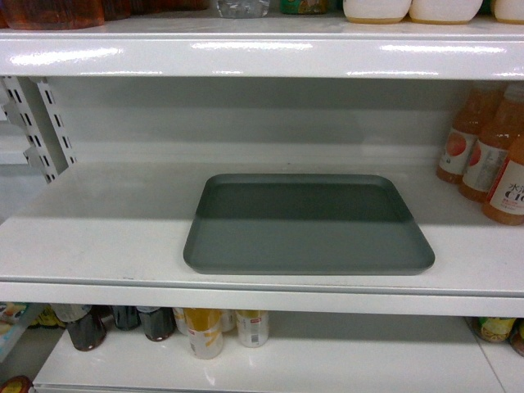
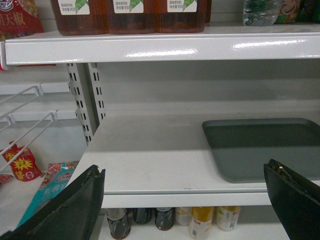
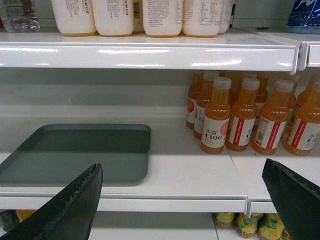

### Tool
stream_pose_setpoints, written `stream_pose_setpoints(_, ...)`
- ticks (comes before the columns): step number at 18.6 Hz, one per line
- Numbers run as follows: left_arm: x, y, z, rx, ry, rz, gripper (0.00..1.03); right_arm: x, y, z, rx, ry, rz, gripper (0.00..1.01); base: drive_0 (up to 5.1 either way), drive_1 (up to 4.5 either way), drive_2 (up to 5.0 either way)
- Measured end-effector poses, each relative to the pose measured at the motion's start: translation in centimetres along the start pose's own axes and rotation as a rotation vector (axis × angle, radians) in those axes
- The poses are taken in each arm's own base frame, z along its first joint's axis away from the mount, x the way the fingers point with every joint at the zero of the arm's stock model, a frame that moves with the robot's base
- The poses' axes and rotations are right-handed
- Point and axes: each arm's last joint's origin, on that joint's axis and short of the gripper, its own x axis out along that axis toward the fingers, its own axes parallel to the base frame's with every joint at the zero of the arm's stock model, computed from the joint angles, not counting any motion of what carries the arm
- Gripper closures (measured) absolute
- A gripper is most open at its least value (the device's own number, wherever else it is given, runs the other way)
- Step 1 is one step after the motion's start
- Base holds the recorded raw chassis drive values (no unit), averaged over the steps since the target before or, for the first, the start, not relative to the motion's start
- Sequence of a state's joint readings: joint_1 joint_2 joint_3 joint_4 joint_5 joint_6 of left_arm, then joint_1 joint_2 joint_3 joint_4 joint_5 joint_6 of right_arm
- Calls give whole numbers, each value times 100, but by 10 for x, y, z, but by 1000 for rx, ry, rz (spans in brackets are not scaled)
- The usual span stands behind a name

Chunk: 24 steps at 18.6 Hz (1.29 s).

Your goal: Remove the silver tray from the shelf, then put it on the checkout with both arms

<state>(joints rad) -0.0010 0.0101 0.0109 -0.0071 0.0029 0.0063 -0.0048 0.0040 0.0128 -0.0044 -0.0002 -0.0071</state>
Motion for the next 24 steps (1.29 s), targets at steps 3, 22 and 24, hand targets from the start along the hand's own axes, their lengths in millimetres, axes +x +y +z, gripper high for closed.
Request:
stream_pose_setpoints(3,0,0,0,0,0,0,5,0,0,0,0,0,0,3,0,0,0)
stream_pose_setpoints(22,0,0,0,0,0,0,5,0,0,0,0,0,0,3,0,0,0)
stream_pose_setpoints(24,0,-1,-2,-12,139,60,5,1,2,-4,-16,206,83,3,0,0,0)
